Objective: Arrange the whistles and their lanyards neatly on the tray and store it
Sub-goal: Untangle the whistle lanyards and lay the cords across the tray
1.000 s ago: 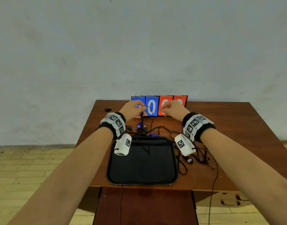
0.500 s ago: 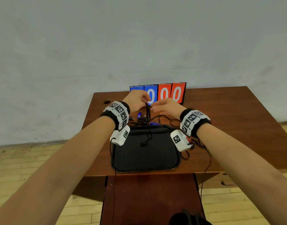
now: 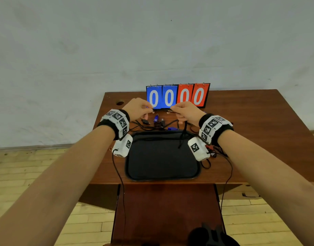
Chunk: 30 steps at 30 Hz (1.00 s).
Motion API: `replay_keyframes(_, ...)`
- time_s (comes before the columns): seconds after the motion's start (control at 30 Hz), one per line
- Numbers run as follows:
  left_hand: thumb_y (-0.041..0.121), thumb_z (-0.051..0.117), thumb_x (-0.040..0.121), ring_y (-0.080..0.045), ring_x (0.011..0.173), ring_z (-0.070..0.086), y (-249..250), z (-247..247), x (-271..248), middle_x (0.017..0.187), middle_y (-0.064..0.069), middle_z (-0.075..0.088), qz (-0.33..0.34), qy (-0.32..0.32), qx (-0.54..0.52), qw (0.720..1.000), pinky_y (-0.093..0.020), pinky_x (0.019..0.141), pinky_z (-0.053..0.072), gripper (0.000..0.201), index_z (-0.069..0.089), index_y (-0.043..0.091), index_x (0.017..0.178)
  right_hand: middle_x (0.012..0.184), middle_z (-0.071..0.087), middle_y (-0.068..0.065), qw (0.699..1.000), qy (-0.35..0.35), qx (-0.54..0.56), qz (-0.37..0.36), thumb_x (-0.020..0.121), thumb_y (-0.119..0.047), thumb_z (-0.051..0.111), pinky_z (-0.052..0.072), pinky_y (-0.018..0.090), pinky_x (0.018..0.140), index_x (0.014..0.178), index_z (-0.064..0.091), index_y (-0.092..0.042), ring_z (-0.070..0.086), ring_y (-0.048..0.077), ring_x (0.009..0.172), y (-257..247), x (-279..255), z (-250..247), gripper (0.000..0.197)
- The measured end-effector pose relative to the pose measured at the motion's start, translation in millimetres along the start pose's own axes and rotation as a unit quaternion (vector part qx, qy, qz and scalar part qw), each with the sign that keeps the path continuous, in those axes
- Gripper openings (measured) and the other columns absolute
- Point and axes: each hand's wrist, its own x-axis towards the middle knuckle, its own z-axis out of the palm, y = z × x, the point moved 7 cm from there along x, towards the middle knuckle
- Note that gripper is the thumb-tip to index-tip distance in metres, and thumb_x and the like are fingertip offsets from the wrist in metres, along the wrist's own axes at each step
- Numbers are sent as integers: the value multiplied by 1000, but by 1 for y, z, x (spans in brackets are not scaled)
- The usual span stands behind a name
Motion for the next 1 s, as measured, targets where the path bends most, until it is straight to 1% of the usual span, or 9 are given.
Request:
replay_keyframes(0.13, 18, 52, 95, -14, 71, 62, -35, -3, -4, 69, 6, 64, -36, 24, 10, 999, -29, 79, 51, 19, 67, 10, 103, 51, 31, -2, 998, -8, -58, 10, 95, -24, 53, 29, 19, 42, 62, 47, -13, 26, 8, 39, 0, 4, 0, 35)
replay_keyframes(0.23, 26, 59, 90, -11, 64, 60, -52, -3, -4, 65, 2, 65, -72, 60, -8, 996, -22, 66, 47, 13, 64, 15, 86, 51, 35, -2, 995, -18, -98, 11, 95, -23, 55, 26, 17, 40, 76, 65, -12, 27, 7, 39, 4, 0, -6, 24)
replay_keyframes(0.33, 28, 59, 91, -10, 63, 57, -61, -3, -2, 64, 3, 62, -87, 77, -7, 993, -20, 62, 39, 16, 64, 14, 84, 51, 39, -1, 994, 12, -105, 18, 95, -21, 55, 29, 19, 45, 93, 68, 0, 30, 9, 42, 12, -5, -27, 25)
replay_keyframes(0.4, 20, 57, 92, -13, 72, 60, -67, 0, 0, 73, 0, 66, -85, 74, -9, 994, -21, 72, 43, 14, 68, 10, 92, 54, 44, 1, 994, 25, -98, 30, 94, -19, 56, 30, 21, 48, 90, 67, 3, 33, 9, 43, 23, -8, -44, 25)
replay_keyframes(0.47, 15, 58, 91, -15, 76, 64, -77, 2, 0, 78, -1, 69, -91, 86, -29, 992, -23, 76, 47, 11, 68, 11, 93, 58, 52, 1, 994, 41, -89, 48, 93, -16, 58, 33, 19, 47, 85, 67, -2, 39, 7, 42, 37, -11, -60, 18)
replay_keyframes(0.6, 18, 65, 86, -10, 60, 63, -104, 12, -5, 67, -1, 69, -150, 129, -92, 976, -20, 62, 49, 10, 63, 9, 84, 57, 53, 2, 985, 110, -90, 97, 89, -14, 63, 34, 13, 39, 89, 68, -5, 42, 2, 37, 74, -13, -89, 10)
replay_keyframes(0.73, 18, 67, 85, -9, 63, 63, -138, 39, -9, 70, -2, 69, -217, 126, -91, 964, -24, 77, 51, 11, 68, 7, 86, 61, 56, 5, 974, 137, -104, 149, 87, -15, 66, 40, 19, 49, 85, 69, -5, 47, 14, 52, 121, -6, -108, 11)
replay_keyframes(0.83, 13, 60, 89, -3, 62, 59, -158, 66, -8, 65, 2, 64, -246, 95, -100, 959, -15, 68, 46, 12, 69, 5, 89, 68, 62, 8, 971, 142, -78, 178, 89, -8, 61, 49, 18, 55, 94, 68, 1, 55, 16, 59, 150, 0, -115, 12)
replay_keyframes(1.0, 11, 64, 87, -17, 65, 65, -194, 107, -4, 67, -5, 67, -304, 78, -128, 941, -36, 83, 55, 12, 68, -1, 87, 62, 64, 7, 956, 177, -127, 195, 85, -9, 67, 45, 17, 48, 86, 70, 3, 58, 9, 48, 186, 17, -114, 13)
